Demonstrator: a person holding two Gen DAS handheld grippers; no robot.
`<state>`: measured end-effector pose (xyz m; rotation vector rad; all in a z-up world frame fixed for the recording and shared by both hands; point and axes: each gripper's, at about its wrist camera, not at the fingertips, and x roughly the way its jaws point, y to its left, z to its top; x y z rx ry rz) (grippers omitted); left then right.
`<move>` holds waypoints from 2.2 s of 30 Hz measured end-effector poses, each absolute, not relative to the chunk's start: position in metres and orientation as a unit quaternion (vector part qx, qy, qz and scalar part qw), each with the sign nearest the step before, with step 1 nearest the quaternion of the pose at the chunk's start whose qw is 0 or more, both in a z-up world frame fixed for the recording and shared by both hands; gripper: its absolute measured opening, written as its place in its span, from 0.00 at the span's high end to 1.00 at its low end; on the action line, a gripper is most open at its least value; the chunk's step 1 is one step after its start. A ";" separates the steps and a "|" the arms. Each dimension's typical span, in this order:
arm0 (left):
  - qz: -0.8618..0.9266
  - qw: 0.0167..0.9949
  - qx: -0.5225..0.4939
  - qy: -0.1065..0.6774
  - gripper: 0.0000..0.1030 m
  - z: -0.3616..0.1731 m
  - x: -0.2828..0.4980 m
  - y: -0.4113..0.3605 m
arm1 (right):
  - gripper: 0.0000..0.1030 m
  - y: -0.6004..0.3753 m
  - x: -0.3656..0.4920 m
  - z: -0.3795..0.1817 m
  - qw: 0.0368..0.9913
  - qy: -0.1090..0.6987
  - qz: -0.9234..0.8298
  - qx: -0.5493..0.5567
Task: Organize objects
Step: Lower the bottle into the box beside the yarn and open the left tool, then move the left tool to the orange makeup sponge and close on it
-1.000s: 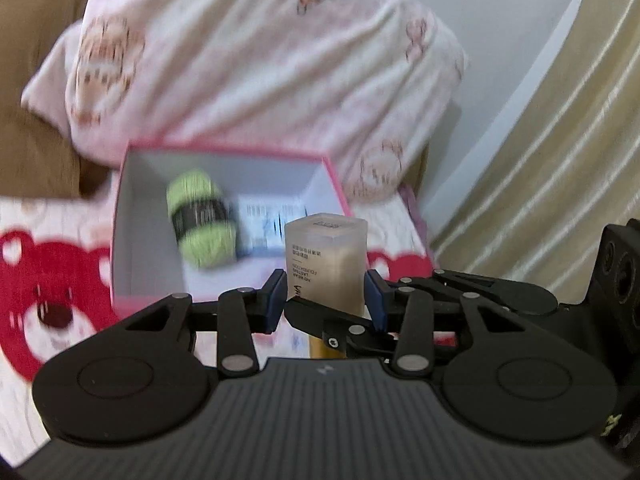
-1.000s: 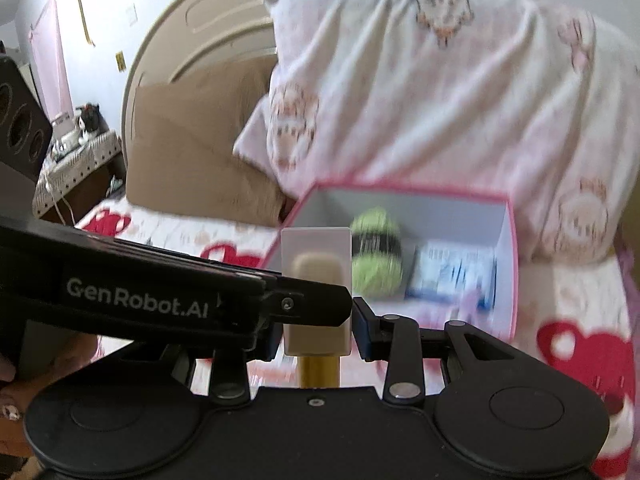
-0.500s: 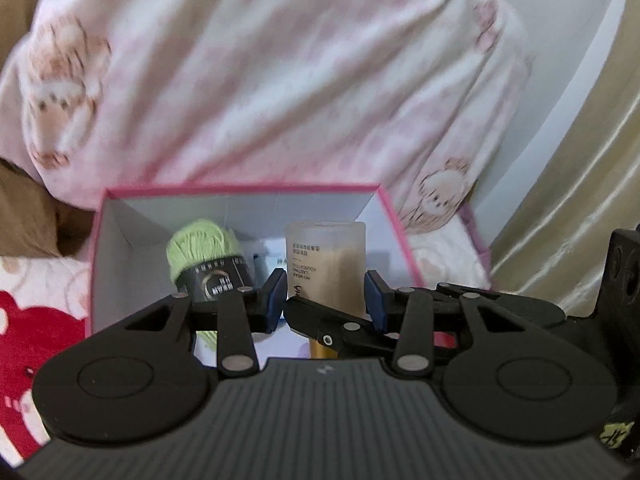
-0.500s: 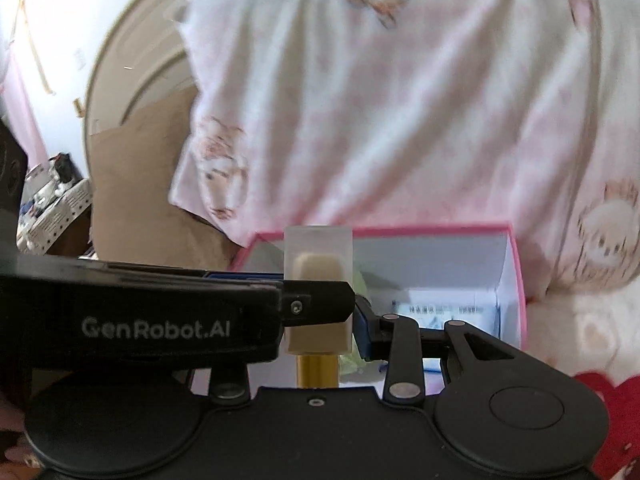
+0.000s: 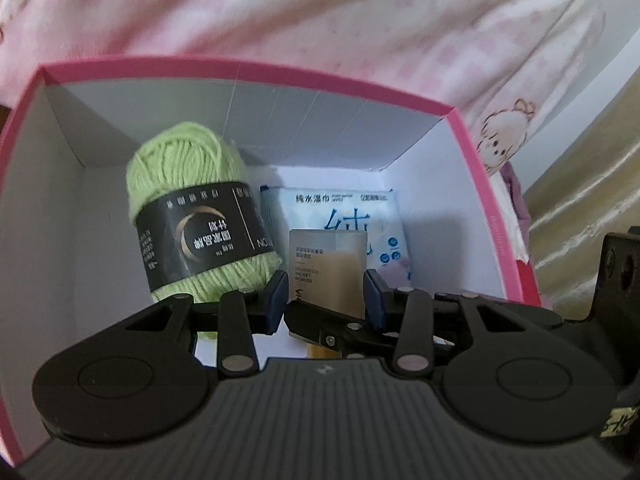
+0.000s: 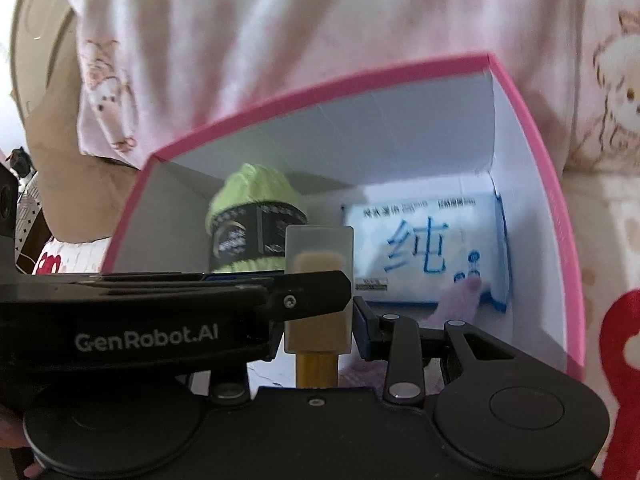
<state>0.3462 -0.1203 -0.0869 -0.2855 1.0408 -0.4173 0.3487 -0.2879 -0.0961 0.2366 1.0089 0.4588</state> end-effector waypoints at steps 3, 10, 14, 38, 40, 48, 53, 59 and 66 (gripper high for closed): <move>-0.200 0.833 -0.137 0.497 0.62 -0.092 0.349 -0.124 | 0.61 -0.291 0.350 -0.099 0.840 0.487 0.210 0.113; -0.187 0.847 -0.119 0.484 0.63 -0.081 0.341 -0.128 | 0.57 -0.290 0.348 -0.092 0.850 0.480 0.202 0.077; -0.189 0.842 -0.144 0.483 0.63 -0.069 0.330 -0.121 | 0.55 -0.300 0.329 -0.079 0.861 0.459 0.208 0.074; -0.180 0.854 -0.065 0.484 0.56 0.050 0.201 -0.046 | 0.42 -0.280 0.196 0.051 0.873 0.401 0.271 -0.056; -0.179 0.853 -0.067 0.486 0.56 0.054 0.191 -0.039 | 0.41 -0.276 0.186 0.056 0.870 0.404 0.277 -0.060; -0.176 0.853 -0.072 0.486 0.52 0.060 0.154 -0.014 | 0.31 -0.258 0.149 0.072 0.860 0.409 0.296 -0.081; -0.178 0.849 -0.084 0.491 0.50 0.047 0.135 -0.004 | 0.29 -0.253 0.129 0.067 0.852 0.418 0.305 -0.083; -0.187 0.839 -0.095 0.502 0.45 0.020 0.125 0.001 | 0.25 -0.249 0.109 0.052 0.843 0.431 0.311 -0.078; -0.205 0.839 -0.090 0.495 0.37 -0.014 0.120 -0.001 | 0.19 -0.241 0.095 0.015 0.845 0.432 0.304 -0.084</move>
